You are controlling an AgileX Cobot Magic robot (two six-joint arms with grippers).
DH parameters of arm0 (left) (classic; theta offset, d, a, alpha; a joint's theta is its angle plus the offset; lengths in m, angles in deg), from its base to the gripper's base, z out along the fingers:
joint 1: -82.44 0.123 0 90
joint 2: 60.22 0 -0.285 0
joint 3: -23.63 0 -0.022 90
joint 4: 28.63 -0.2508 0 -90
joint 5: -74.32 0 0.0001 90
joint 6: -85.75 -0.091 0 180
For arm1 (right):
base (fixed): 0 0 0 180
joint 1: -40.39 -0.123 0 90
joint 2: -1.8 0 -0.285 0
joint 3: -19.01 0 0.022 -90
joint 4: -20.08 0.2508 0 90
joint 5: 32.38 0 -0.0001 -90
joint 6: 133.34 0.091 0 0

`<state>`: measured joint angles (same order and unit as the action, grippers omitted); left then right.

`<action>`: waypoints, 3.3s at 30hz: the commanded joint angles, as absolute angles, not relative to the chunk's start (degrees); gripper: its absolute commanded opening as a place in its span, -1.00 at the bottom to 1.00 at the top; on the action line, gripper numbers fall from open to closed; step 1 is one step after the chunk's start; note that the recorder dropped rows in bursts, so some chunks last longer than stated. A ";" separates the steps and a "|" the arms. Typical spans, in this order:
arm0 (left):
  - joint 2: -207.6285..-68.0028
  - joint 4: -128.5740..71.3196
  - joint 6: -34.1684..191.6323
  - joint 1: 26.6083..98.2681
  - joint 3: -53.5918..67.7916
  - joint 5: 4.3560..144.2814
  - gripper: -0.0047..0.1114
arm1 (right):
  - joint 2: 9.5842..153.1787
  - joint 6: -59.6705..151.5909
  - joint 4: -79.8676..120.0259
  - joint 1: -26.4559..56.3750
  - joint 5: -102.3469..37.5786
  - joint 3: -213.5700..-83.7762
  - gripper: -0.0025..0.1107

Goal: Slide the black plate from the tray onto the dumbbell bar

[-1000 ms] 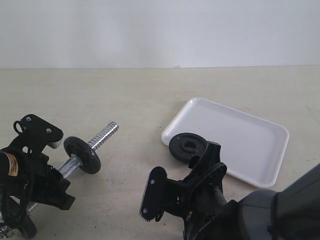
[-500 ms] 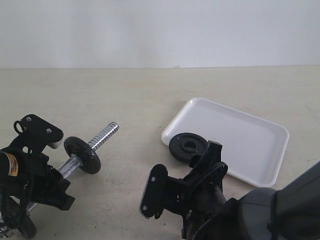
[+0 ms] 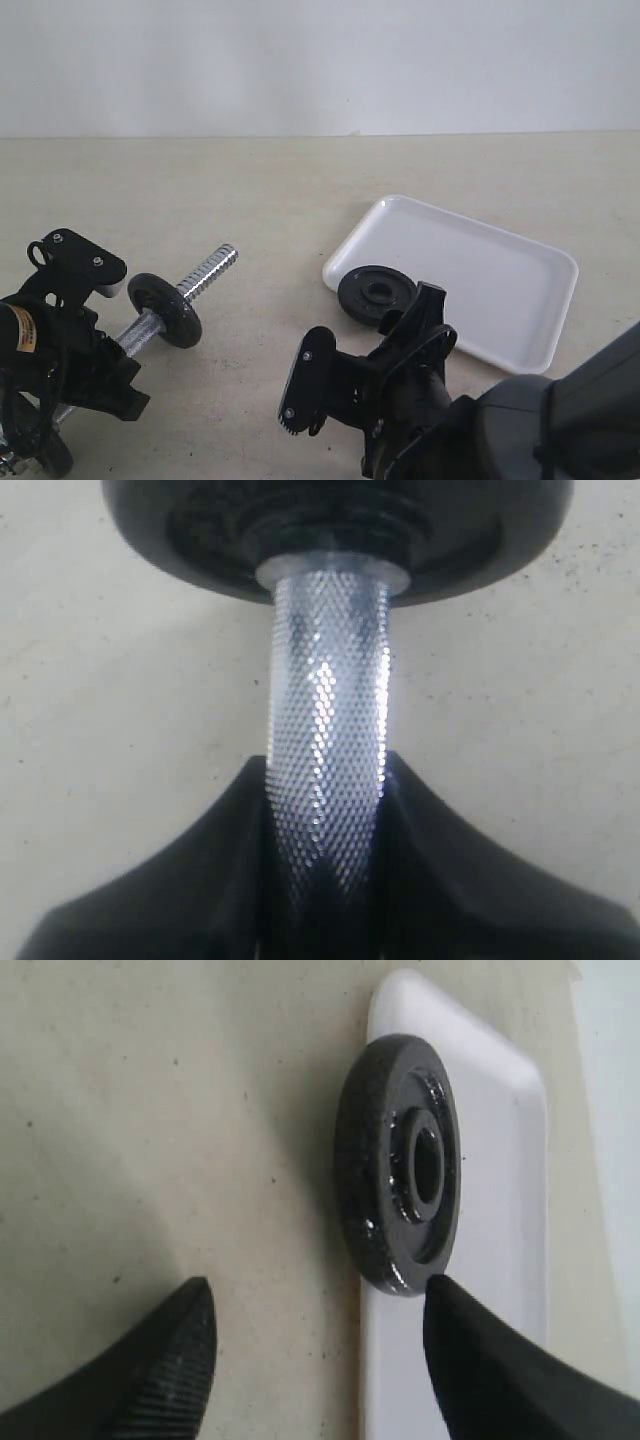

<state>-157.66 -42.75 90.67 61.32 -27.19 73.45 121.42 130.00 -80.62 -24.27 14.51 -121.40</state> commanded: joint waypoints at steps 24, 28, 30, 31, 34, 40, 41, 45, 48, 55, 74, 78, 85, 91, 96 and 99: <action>-155.97 -42.56 90.48 61.29 -25.31 93.93 -0.85 | 125.47 130.03 -79.87 -18.52 13.67 -125.12 0.07; -155.97 -42.56 90.48 61.29 -25.31 93.93 -0.85 | 125.47 129.12 -79.87 -18.52 14.02 -125.73 0.07; -155.97 -42.56 90.48 61.29 -25.31 93.93 -0.85 | 125.47 128.21 -79.87 -18.52 13.87 -126.85 0.07; -155.97 -42.56 90.48 61.29 -25.31 93.93 -0.85 | 125.47 127.42 -79.87 -18.52 13.87 -127.46 0.07; -155.97 -42.56 90.48 61.29 -25.31 93.93 -0.85 | 125.47 125.56 -79.87 -18.52 13.98 -128.80 0.07; -155.97 -42.56 90.48 61.29 -25.31 93.93 -0.85 | 125.47 124.48 -79.87 -18.17 14.26 -129.39 0.07; -155.97 -42.56 90.48 61.29 -25.31 93.93 -0.85 | 125.47 124.48 -79.87 -17.93 14.26 -129.39 0.07; -155.97 -42.56 90.48 61.29 -25.31 93.93 -0.85 | 125.59 124.24 -79.87 -16.07 13.90 -129.90 0.07; -155.97 -42.56 90.48 61.29 -25.31 93.93 -0.85 | 125.59 124.24 -79.87 -14.83 13.74 -130.01 0.07; -155.97 -42.56 90.36 61.29 -25.31 93.98 -0.85 | 125.59 124.02 -79.87 -13.92 11.55 -130.63 0.07; -155.97 -42.56 90.00 61.29 -25.31 93.98 -0.85 | 125.59 122.36 -79.87 -13.92 7.77 -131.89 -0.45; -155.97 -42.56 90.00 61.29 -25.31 93.98 -0.85 | 125.59 122.36 -79.87 -13.92 8.01 -131.89 -0.46; -155.97 -42.56 90.00 61.29 -25.31 93.98 -0.85 | 125.59 121.33 -79.87 -13.92 6.86 -131.89 -0.96; -155.67 -42.56 89.99 61.29 -25.31 93.98 -0.85 | 125.59 121.12 -79.87 -13.92 6.97 -131.89 -0.96; -155.72 -42.68 89.99 61.29 -25.31 93.98 -0.85 | 125.59 120.97 -79.87 -13.92 8.05 -131.89 -0.96; -155.72 -42.68 89.99 61.29 -25.31 93.98 -0.85 | 125.59 120.69 -79.87 -13.92 9.36 -131.89 -0.96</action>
